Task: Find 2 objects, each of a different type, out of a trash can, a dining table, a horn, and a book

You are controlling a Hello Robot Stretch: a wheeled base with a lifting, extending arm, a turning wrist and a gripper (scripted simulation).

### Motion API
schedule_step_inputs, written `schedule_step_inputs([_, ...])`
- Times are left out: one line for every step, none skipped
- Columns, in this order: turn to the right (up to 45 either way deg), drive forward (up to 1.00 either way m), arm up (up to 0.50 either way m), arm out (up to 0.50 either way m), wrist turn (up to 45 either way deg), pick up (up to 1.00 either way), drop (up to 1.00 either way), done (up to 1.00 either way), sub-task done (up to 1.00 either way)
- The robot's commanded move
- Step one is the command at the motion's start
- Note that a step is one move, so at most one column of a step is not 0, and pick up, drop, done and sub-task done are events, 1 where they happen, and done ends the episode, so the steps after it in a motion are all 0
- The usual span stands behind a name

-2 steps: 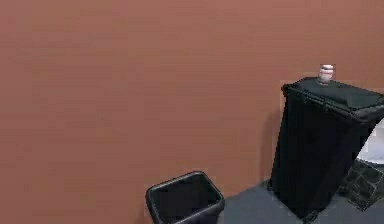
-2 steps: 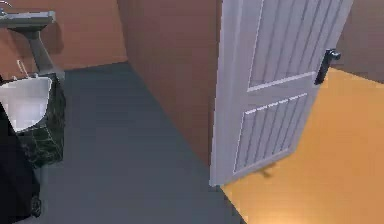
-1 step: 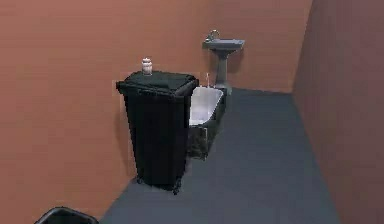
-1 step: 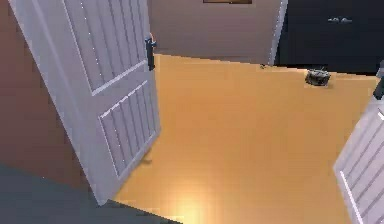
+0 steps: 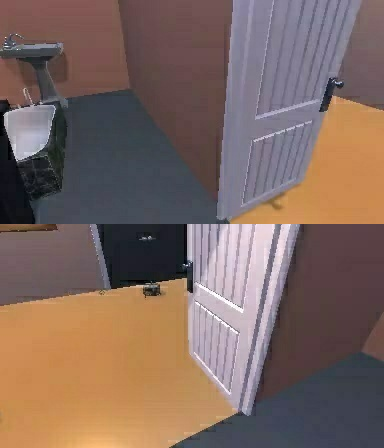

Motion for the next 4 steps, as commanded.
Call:
schedule_step_inputs([45.0, 0.00, 0.00, 0.00, 0.0, 0.00, 0.00, 0.00, 0.00])
schedule_step_inputs([9.0, 0.00, 0.00, 0.00, 0.0, 0.00, 0.00, 0.00, 0.00])
schedule_step_inputs([0.0, 1.00, 0.00, 0.00, 0.0, 0.00, 0.00, 0.00, 0.00])
schedule_step_inputs([3.0, 0.00, 0.00, 0.00, 0.0, 0.00, 0.00, 0.00, 0.00])
